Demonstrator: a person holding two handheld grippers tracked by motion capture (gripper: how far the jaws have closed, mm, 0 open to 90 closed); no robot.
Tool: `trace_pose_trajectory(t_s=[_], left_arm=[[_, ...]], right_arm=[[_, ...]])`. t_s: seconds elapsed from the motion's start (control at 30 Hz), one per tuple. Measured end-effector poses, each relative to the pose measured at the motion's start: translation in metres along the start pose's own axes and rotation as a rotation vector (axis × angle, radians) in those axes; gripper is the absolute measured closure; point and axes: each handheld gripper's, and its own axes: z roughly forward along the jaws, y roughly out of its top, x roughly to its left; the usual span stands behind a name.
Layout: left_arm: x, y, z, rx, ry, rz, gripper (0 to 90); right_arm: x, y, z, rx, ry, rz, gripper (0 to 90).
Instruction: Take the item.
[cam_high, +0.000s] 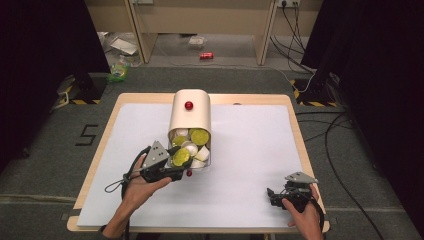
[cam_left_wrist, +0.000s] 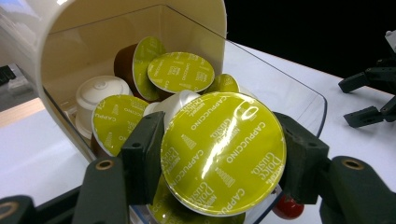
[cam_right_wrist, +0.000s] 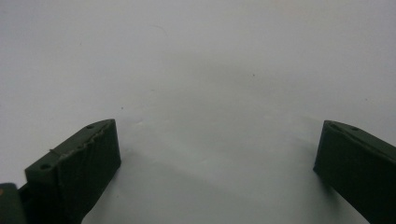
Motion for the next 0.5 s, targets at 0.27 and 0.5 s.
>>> trace_pose_trajectory(t_s=[0.27,0.5], left_arm=[[0.000,0.004,-0.006,-0.032,-0.011,-0.009,39.8],[0.001,0.006,-0.012,-0.051,-0.019,-0.018,39.8]], right_arm=[[0.000,0.000,0.000,0.000,0.000,0.001,0.6],[0.001,0.000,0.000,0.002,-0.002,0.009,0.6]])
